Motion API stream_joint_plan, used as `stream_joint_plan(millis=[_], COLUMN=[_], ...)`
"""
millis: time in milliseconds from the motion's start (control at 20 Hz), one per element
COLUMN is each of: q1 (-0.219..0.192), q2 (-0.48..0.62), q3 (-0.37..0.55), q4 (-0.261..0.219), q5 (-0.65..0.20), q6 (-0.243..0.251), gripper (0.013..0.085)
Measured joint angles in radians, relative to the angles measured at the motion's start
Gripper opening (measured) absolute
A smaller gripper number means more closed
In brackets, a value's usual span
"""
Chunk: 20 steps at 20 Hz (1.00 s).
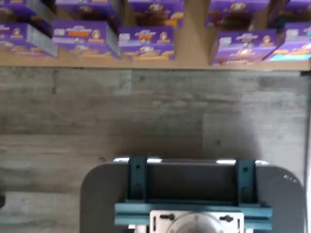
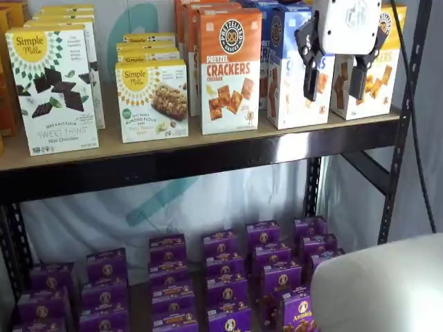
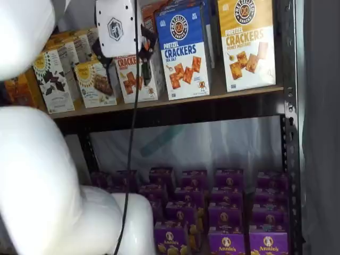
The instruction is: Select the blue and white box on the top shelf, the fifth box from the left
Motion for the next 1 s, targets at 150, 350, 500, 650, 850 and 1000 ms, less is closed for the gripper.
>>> stream_joint_plan(millis=[150,350,500,650,850,1000], q1=[0.006,-0.001,-0.014,-0.026,-0.041,-0.062], q2=[0.021,0.068,0.113,0.157,0.22,0.264], q3=[-0.013,-0.046,-0.083,-0.126,-0.197,-0.248], q4=[-0.016,-0.027,-0.033,-0.041,-0.057,-0.047], q5=[-0.033,-0.077,-0.116,-0.143,-0.151,-0.15], q6=[-0.001,-0.012,-0.028,-0.043,-0.063,-0.08], gripper=[0.085,0.085,0.085,0.085,0.085,0.085])
